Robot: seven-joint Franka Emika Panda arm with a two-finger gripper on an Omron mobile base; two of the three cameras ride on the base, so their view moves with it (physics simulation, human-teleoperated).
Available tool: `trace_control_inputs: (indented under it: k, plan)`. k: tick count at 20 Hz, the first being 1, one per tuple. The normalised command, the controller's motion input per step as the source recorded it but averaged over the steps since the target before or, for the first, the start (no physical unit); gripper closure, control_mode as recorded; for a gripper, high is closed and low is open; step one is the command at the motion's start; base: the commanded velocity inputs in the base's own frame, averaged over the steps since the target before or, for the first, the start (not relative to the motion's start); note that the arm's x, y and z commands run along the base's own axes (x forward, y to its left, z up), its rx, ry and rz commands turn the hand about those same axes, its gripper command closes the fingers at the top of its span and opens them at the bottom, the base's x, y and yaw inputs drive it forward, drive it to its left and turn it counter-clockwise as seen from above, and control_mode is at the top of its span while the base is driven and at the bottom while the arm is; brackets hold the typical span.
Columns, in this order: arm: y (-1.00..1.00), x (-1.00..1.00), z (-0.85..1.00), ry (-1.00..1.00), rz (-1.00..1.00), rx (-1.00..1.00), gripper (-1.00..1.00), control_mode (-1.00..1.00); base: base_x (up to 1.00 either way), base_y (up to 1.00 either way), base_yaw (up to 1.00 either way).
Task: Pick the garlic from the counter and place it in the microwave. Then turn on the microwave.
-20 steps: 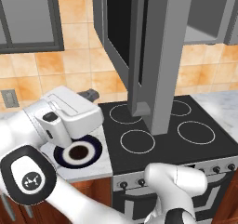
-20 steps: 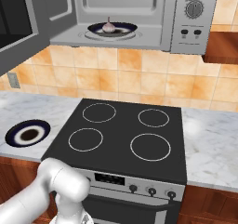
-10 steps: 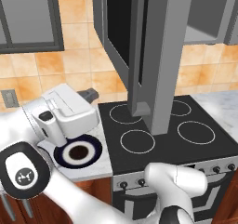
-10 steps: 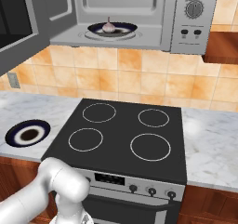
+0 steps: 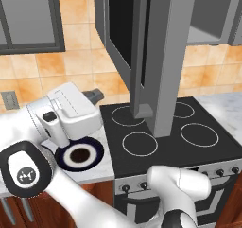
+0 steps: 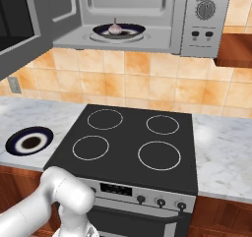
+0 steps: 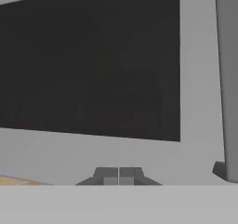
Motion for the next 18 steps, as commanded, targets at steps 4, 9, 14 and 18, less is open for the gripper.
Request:
trace_control_inputs:
  k: [4, 9, 14, 18]
  plan:
    - [-0.14, 0.0, 0.0, 0.0, -0.01, 0.0, 1.0, -1.0, 0.0, 0.0, 0.0]
    - [-0.2, 0.0, 0.0, 0.0, 0.0, 0.0, 1.0, -1.0, 0.0, 0.0, 0.0]
    - [-0.27, 0.0, 0.0, 0.0, 0.0, 0.0, 1.0, -1.0, 0.0, 0.0, 0.0]
    - [-0.26, 0.0, 0.0, 0.0, 0.01, 0.0, 1.0, -1.0, 0.0, 0.0, 0.0]
